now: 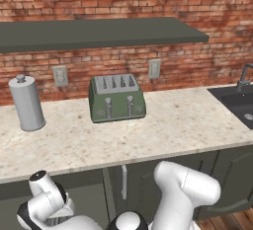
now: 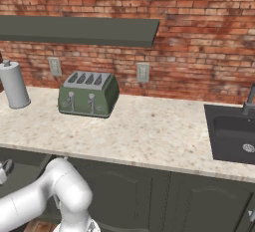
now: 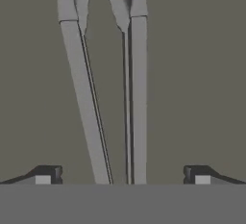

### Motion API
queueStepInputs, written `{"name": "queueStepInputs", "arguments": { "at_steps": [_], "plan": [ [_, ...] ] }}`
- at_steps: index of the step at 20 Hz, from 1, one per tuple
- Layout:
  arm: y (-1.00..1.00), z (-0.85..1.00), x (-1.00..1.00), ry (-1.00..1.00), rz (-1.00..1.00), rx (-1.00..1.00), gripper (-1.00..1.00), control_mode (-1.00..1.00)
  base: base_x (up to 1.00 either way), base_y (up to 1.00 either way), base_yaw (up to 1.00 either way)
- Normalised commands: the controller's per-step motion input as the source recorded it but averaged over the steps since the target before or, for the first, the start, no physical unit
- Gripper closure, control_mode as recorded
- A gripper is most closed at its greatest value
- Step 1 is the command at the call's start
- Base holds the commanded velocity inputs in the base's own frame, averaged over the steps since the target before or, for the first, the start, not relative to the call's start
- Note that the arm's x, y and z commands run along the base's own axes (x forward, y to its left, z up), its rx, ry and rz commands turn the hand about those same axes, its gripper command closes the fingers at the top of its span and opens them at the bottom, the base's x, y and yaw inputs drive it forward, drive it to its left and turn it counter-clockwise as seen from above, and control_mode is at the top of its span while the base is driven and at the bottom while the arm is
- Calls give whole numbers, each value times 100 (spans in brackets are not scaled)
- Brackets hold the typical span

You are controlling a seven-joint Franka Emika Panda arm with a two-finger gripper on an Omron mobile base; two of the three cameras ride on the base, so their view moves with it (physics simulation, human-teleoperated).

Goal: Take the tongs from the drawer on the left and place them on the dining counter next to the tray containing the hot dog.

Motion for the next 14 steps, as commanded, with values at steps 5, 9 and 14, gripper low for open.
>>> {"name": "queueStepInputs", "arguments": {
  "at_steps": [5,9,14],
  "plan": [
    [20,-22,0,0,0,0,-100,-100,0,0,0],
    [14,-27,0,0,0,0,-100,-100,0,0,0],
    [0,-28,0,0,0,0,-100,-100,0,0,0]
  ]
}}
